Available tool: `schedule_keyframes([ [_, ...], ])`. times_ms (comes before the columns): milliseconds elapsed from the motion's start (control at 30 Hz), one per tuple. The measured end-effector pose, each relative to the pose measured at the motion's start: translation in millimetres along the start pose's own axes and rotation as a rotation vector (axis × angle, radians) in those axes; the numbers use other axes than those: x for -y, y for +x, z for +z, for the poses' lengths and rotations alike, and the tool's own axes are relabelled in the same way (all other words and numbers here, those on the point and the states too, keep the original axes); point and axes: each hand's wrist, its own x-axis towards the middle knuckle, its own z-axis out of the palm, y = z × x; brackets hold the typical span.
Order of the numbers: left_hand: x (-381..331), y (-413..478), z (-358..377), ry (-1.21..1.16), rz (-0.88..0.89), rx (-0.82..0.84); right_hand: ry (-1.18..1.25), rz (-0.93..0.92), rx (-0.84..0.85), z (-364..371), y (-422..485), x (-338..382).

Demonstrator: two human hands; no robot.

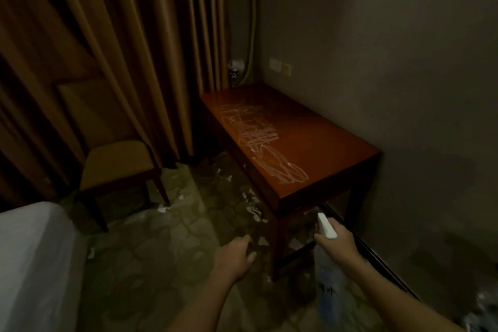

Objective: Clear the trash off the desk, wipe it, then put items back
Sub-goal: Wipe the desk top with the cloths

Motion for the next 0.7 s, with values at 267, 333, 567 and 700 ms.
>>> schedule_keyframes([
  [267,46.0,42.4,-15.1,0.054,-0.018,0.036,-0.121,0.033,-0.059,36.7,53.6,33.4],
  [333,50.1,52.8,-17.0,0.055,-0.028,0.036,-0.149,0.046,-0.042,40.9,69.1,32.9],
  [567,58.3,82.3,-29.9,0.011,-0.135,0.047,-0.173,0.116,0.127,32.9,122.5,23.2],
  [700,55.7,106.5,-42.2,0.021,-0.179,0.052,-0.052,0.135,0.151,34.1,152.2,27.3],
])
